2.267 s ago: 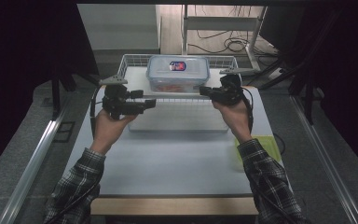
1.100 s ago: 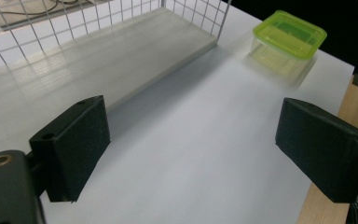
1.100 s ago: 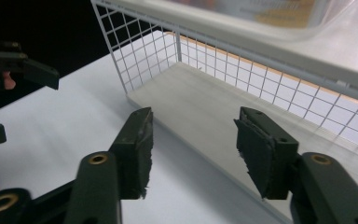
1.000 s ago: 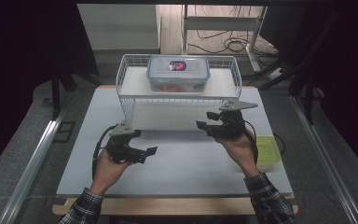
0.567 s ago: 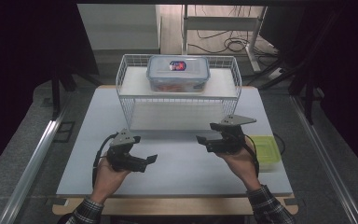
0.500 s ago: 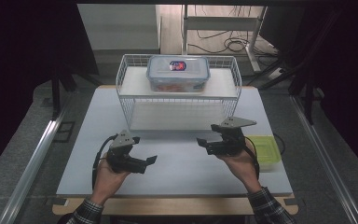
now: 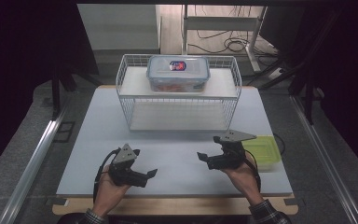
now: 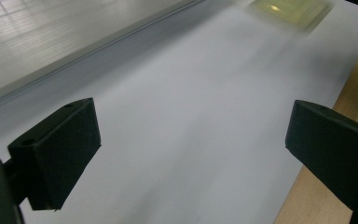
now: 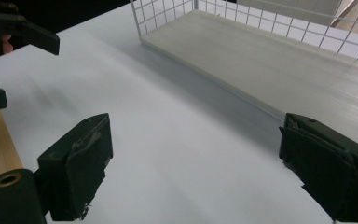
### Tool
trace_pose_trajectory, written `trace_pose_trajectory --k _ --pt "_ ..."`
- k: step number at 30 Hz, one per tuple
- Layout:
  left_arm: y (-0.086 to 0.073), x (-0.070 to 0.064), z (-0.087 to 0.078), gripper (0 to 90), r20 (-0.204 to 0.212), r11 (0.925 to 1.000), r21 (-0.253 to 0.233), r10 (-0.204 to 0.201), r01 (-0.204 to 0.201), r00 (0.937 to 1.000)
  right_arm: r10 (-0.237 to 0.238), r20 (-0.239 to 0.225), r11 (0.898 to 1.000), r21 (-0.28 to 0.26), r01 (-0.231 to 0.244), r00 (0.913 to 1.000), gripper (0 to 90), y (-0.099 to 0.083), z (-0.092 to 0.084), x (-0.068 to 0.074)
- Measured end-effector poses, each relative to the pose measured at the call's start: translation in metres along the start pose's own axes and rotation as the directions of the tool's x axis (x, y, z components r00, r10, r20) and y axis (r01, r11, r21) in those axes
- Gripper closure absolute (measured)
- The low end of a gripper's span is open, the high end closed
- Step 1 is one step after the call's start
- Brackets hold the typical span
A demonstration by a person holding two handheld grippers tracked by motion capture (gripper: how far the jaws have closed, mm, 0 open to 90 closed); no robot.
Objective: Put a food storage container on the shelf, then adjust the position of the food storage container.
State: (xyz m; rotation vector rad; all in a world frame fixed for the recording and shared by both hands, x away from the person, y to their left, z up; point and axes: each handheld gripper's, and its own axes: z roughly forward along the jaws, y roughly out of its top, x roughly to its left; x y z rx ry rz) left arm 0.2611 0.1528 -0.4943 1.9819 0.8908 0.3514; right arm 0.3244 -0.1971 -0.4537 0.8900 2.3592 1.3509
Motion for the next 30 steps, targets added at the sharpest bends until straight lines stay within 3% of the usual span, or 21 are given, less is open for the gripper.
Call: trace_pose_trajectory --k 7,10,16,19,21,25,27,30 --pt "-0.011 0.001 -0.001 3.1 -0.028 0.9999 0.015 0.007 -0.007 0.9996 -0.004 0.004 0.999 0.037 0.004 1.0 7.6 -0.014 0.002 0.003" --pt "-0.013 0.002 -0.002 3.1 -0.037 0.9999 0.01 0.006 -0.005 0.9993 -0.007 0.018 0.997 0.077 0.006 0.9998 5.3 -0.02 0.007 0.001" --pt "-0.016 0.006 -0.002 3.1 -0.062 0.9997 0.013 0.019 -0.018 0.9979 0.003 0.04 0.996 0.087 -0.007 0.9992 2.9 -0.021 0.008 -0.003" --pt "-0.018 0.009 -0.002 3.1 -0.071 0.9997 0.016 0.02 -0.019 0.9973 0.013 0.072 0.996 0.092 -0.019 0.9973 1.8 -0.022 0.006 -0.008" --pt "-0.02 0.01 -0.002 3.2 -0.078 0.9997 0.018 0.02 -0.018 0.9968 0.044 0.105 0.994 0.098 -0.054 0.9935 1.0 -0.023 0.003 -0.017" --pt "-0.022 0.013 0.0 3.2 -0.077 0.9997 0.021 0.012 -0.011 0.9969 0.059 0.126 0.99 0.116 -0.074 0.9903 1.5 -0.025 0.0 -0.027" --pt "-0.023 0.014 0.0 3.2 -0.071 0.9998 0.022 0.005 -0.004 0.9975 0.058 0.155 0.989 0.126 -0.078 0.9862 4.9 -0.026 -0.003 -0.033" --pt "-0.024 0.015 0.001 3.1 -0.068 0.9998 0.021 -0.001 0.003 0.9977 0.064 0.22 0.987 0.129 -0.094 0.9734 18.7 -0.027 -0.011 -0.043"
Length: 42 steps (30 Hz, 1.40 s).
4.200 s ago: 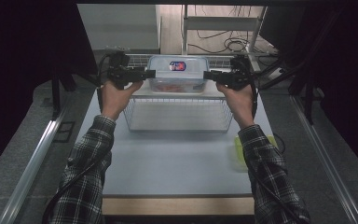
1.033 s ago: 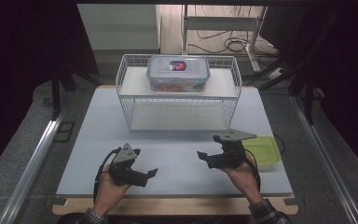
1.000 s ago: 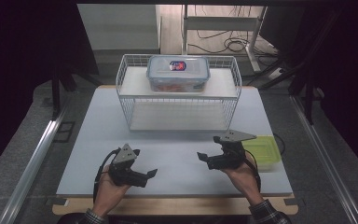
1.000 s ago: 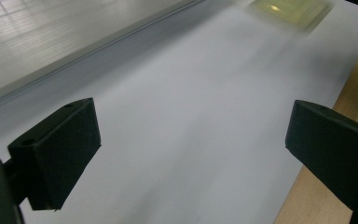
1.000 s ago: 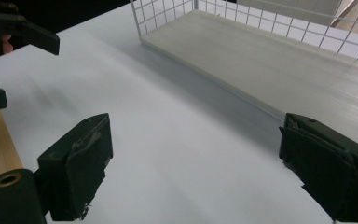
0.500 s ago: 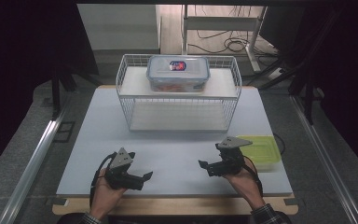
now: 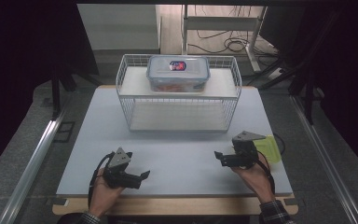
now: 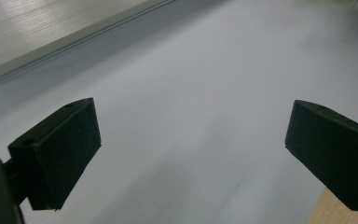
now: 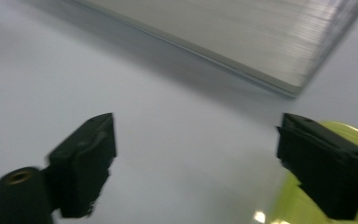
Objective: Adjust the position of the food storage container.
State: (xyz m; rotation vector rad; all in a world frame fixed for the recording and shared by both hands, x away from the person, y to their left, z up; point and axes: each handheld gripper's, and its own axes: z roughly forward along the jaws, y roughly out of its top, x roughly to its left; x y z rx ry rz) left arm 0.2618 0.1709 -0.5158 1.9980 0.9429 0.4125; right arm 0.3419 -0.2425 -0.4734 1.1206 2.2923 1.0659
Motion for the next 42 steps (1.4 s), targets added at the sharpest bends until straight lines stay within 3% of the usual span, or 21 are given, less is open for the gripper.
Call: trace_pose_trajectory --k 1,3,7,8,10,11,12,18,25,26,27,28,29,35,42 --pt "0.0 0.0 0.0 3.1 0.001 1.0 0.0 -0.002 0.002 1.0 0.0 0.0 1.0 0.0 0.0 1.0 18.7 0.0 0.0 0.0" --pt "-0.001 0.0 0.001 3.2 0.002 1.0 0.001 -0.004 0.004 1.0 0.006 0.034 1.0 -0.003 -0.006 0.9994 32.0 -0.001 -0.007 -0.008" --pt "-0.001 0.0 0.002 3.2 0.004 1.0 0.005 -0.001 0.0 1.0 0.026 0.038 1.0 -0.001 -0.026 0.9989 42.6 -0.001 -0.012 -0.017" --pt "-0.001 0.0 0.002 3.2 0.004 1.0 0.005 0.002 -0.002 1.0 0.035 0.044 0.999 0.002 -0.035 0.9984 52.7 -0.003 -0.015 -0.023" --pt "-0.001 0.0 0.002 3.2 0.005 1.0 0.005 0.003 -0.003 1.0 0.037 0.047 0.999 0.005 -0.037 0.9982 57.0 -0.003 -0.016 -0.025" --pt "-0.001 0.0 0.002 3.2 0.007 1.0 0.005 0.002 -0.002 1.0 0.033 0.056 0.999 0.011 -0.033 0.9979 66.2 -0.005 -0.019 -0.031" --pt "-0.001 0.0 0.002 3.2 0.007 1.0 0.005 0.002 -0.002 1.0 0.033 0.056 0.999 0.011 -0.033 0.9979 66.2 -0.005 -0.019 -0.031" --pt "-0.001 0.0 0.002 3.2 0.006 1.0 0.003 0.004 -0.004 1.0 0.052 0.111 0.998 0.028 -0.055 0.9924 87.3 -0.009 -0.028 -0.05" --pt "-0.001 -0.001 0.003 3.2 0.013 1.0 0.008 0.004 -0.004 0.9999 0.099 0.191 0.994 0.025 -0.106 0.9765 89.1 -0.018 -0.041 -0.078" --pt "-0.001 0.0 0.003 3.3 0.014 1.0 0.009 0.002 -0.003 0.9999 0.115 0.215 0.992 0.017 -0.121 0.9697 89.1 -0.02 -0.046 -0.085" --pt "-0.001 0.0 0.003 3.3 0.014 1.0 0.009 0.0 0.0 0.9999 0.115 0.215 0.992 0.017 -0.121 0.9697 89.1 -0.02 -0.046 -0.085" --pt "-0.001 0.001 0.003 3.3 0.013 1.0 0.009 -0.001 0.001 0.9999 0.138 0.239 0.99 0.006 -0.144 0.9611 89.1 -0.023 -0.051 -0.092" --pt "-0.001 0.001 0.003 3.3 0.015 0.9999 0.009 -0.005 0.005 0.9999 0.138 0.239 0.99 0.006 -0.144 0.9611 89.1 -0.023 -0.051 -0.092" --pt "-0.002 0.002 0.002 3.6 0.013 0.9998 -0.002 -0.019 0.019 0.9997 0.192 0.296 0.98 -0.01 -0.198 0.9355 89.1 -0.033 -0.063 -0.111" --pt "-0.002 0.002 0.003 3.6 0.015 0.9999 0.004 -0.013 0.013 0.9998 0.209 0.337 0.975 0.002 -0.222 0.9181 89.0 -0.042 -0.068 -0.124"
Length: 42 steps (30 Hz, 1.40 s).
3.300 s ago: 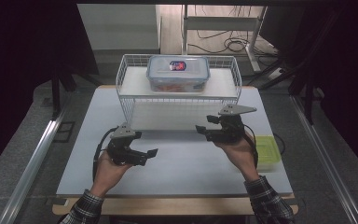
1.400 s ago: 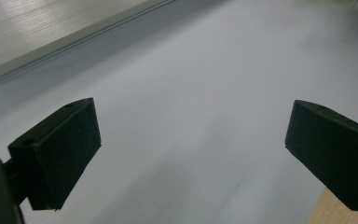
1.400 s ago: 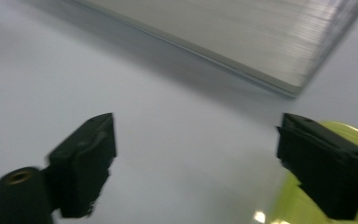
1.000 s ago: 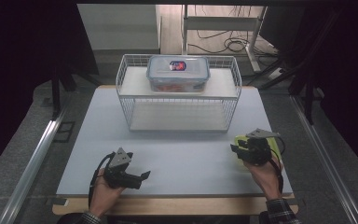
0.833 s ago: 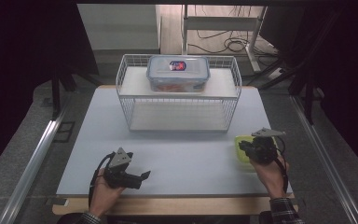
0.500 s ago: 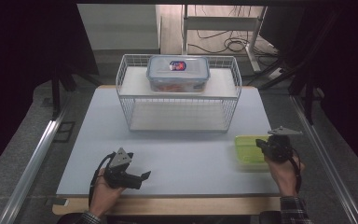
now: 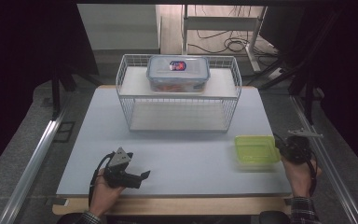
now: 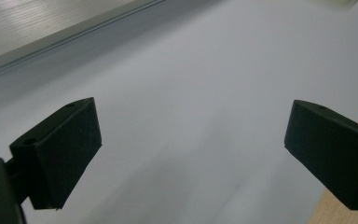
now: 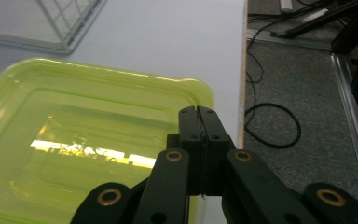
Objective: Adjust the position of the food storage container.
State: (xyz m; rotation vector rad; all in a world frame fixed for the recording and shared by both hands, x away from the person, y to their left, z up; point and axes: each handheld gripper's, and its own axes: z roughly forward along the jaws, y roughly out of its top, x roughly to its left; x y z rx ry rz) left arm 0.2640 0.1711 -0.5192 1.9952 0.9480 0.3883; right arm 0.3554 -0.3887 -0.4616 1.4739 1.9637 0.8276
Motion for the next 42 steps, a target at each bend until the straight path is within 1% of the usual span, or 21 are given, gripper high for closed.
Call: trace_pose_trajectory --k 5,8,11,13,16,20,23,24,25,29,31,32,33,34,42 --pt "0.0 0.0 0.0 3.6 0.0 1.0 0.001 -0.005 0.005 1.0 0.001 0.035 1.0 0.014 -0.002 0.9994 89.0 -0.003 0.002 -0.006" --pt "0.0 0.0 0.001 3.6 0.002 1.0 0.004 -0.004 0.004 1.0 0.007 0.045 0.999 0.033 -0.008 0.999 89.0 -0.007 0.005 -0.01" --pt "0.0 0.0 0.001 3.6 0.002 1.0 0.008 -0.002 0.002 1.0 0.01 0.044 0.999 0.043 -0.012 0.999 89.0 -0.008 0.006 -0.012" --pt "0.0 0.0 0.001 3.6 0.001 1.0 0.007 -0.001 0.001 1.0 0.016 0.035 0.999 0.049 -0.017 0.9993 89.0 -0.009 0.008 -0.012" --pt "0.0 0.0 0.001 3.7 0.0 1.0 0.005 -0.004 0.004 1.0 0.015 0.037 0.998 0.052 -0.017 0.9992 89.0 -0.009 0.008 -0.011" --pt "-0.001 0.001 0.0 3.7 0.003 0.9999 0.004 -0.011 0.011 0.9999 0.02 0.02 0.998 0.054 -0.021 0.9996 89.0 -0.009 0.008 -0.009" --pt "-0.001 0.002 0.0 3.7 0.003 0.9999 0.002 -0.013 0.013 0.9999 0.016 0.002 0.998 0.057 -0.016 0.9999 89.0 -0.008 0.009 -0.005" --pt "-0.001 0.002 0.0 3.8 0.003 0.9999 0.002 -0.013 0.013 0.9999 0.009 -0.01 0.998 0.057 -0.008 0.9999 89.0 -0.007 0.01 -0.001" --pt "-0.001 0.002 0.0 3.8 0.002 0.9999 0.003 -0.013 0.013 0.9999 0.009 -0.01 0.998 0.057 -0.008 0.9999 89.0 -0.007 0.01 -0.001" --pt "-0.001 0.002 0.0 3.8 0.003 0.9999 0.003 -0.016 0.016 0.9999 -0.002 -0.036 0.998 0.059 0.004 0.9993 89.0 -0.005 0.012 0.007" --pt "-0.001 0.002 0.0 3.8 0.004 0.9999 0.003 -0.016 0.016 0.9999 -0.008 -0.055 0.998 0.058 0.011 0.9984 89.0 -0.004 0.014 0.013" --pt "-0.001 0.002 0.0 3.8 0.004 0.9999 0.003 -0.016 0.016 0.9999 -0.008 -0.055 0.998 0.058 0.011 0.9984 89.0 -0.004 0.014 0.013" --pt "-0.001 0.002 0.0 3.8 0.004 0.9999 0.004 -0.016 0.016 0.9999 -0.013 -0.066 0.998 0.06 0.017 0.9977 89.0 -0.003 0.015 0.017" --pt "-0.001 0.002 0.0 3.8 0.004 0.9999 0.005 -0.016 0.016 0.9999 -0.013 -0.066 0.998 0.06 0.017 0.9977 89.0 -0.003 0.015 0.017" --pt "-0.001 0.002 0.0 3.9 0.004 0.9999 0.006 -0.016 0.016 0.9999 -0.041 -0.121 0.997 0.059 0.048 0.9918 89.0 0.0 0.021 0.036"
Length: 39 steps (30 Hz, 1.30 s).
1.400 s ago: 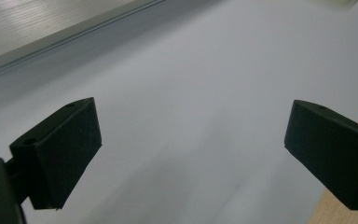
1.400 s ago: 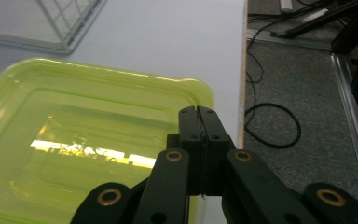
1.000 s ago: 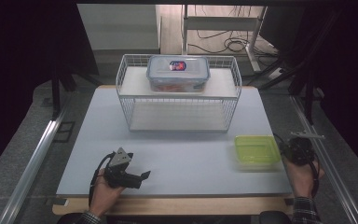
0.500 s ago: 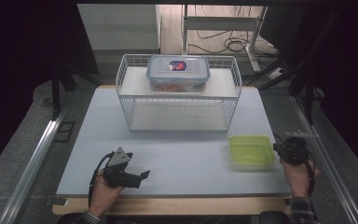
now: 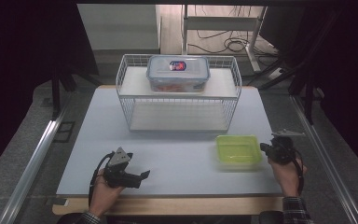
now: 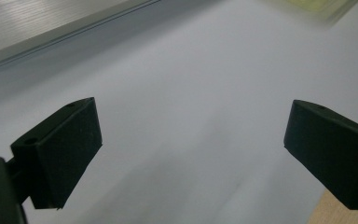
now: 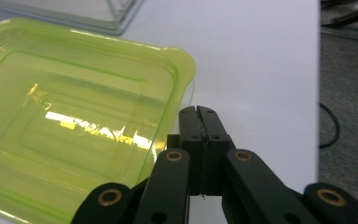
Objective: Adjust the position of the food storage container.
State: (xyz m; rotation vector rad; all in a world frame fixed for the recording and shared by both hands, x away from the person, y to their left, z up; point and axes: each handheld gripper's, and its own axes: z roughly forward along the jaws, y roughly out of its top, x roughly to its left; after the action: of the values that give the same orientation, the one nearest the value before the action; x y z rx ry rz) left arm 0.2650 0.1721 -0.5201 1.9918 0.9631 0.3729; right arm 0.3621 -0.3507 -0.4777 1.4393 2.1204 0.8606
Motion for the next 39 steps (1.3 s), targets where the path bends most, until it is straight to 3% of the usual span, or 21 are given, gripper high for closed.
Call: trace_pose_trajectory --k 15,17,31,39 --pt "0.0 0.0 0.001 4.0 0.002 1.0 0.003 -0.003 0.003 1.0 -0.042 -0.095 0.999 -0.01 0.041 0.9946 89.0 0.01 0.013 0.035" --pt "0.0 0.0 0.001 4.0 0.003 1.0 0.002 -0.003 0.003 1.0 -0.048 -0.122 0.999 -0.012 0.047 0.9913 89.0 0.012 0.016 0.044" --pt "0.0 0.0 0.002 4.0 0.004 1.0 0.005 -0.005 0.005 1.0 -0.1 -0.178 0.995 -0.007 0.1 0.979 89.1 0.018 0.026 0.079" --pt "-0.001 0.002 0.0 4.0 0.002 0.9998 0.002 -0.018 0.018 0.9998 -0.13 -0.219 0.991 -0.01 0.131 0.9669 89.1 0.02 0.03 0.102"
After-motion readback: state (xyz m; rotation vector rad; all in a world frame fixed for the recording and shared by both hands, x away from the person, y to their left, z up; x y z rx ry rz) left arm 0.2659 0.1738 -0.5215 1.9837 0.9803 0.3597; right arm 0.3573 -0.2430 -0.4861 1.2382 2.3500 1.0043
